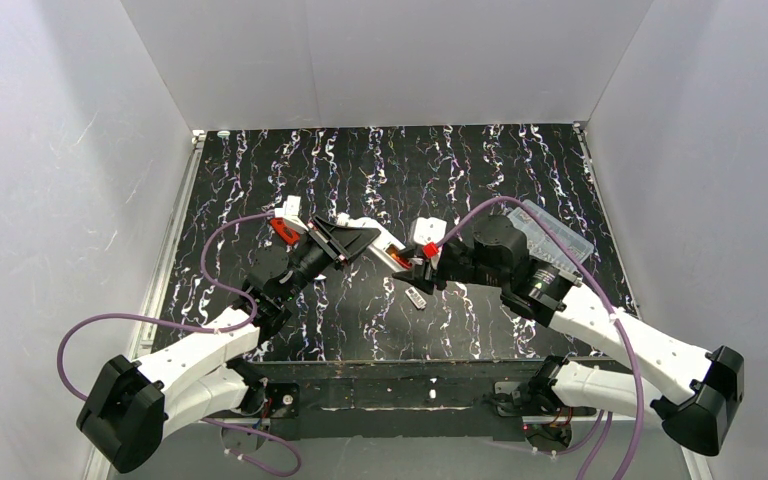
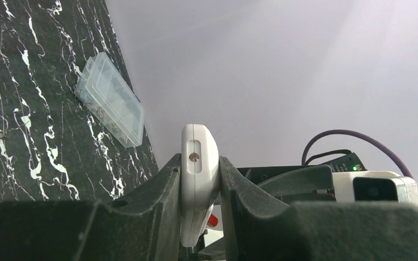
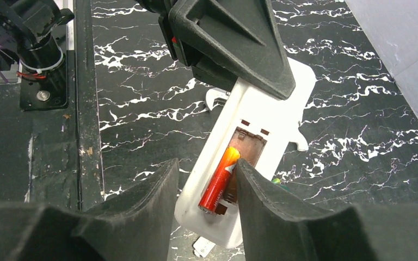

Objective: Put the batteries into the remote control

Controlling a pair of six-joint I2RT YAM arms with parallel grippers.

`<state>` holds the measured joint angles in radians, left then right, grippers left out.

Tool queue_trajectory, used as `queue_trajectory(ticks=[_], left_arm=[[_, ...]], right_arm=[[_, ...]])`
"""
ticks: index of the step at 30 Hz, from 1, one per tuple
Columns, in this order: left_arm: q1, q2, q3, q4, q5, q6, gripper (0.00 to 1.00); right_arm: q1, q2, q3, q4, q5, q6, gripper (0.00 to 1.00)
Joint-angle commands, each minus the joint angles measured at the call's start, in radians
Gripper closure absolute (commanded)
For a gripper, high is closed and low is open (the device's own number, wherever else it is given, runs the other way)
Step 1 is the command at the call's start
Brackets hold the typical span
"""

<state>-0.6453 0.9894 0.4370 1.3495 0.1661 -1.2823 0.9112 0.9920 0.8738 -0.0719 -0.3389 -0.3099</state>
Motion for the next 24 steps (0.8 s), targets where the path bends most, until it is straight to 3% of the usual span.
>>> queue_trajectory(ticks=[1,16,21,24], left_arm=[[-0.004,-0.017,0.017,0.103,-0.015,-0.029,1.0],[-0.004,-0.032,0.0,0.05,-0.046,-0.044,1.0],[-0.005,-0.044,0.011,0.009,-0.038,-0.066,1.0],[-0.003,-0.056,0.017,-0.023,-0.026,-0.071,1.0]], right_arm=[[0.005,0.007,0.054,0.043,0.005,0.002,0.47],[0.003,-0.005,0.153,0.057,-0.091,-0.042,0.41],[-0.079,-0.046,0.195,-0.158,-0.255,-0.193,0.42],[-0.236,-0.003,0.255,-0.328,-0.546,-0.252,0.41]])
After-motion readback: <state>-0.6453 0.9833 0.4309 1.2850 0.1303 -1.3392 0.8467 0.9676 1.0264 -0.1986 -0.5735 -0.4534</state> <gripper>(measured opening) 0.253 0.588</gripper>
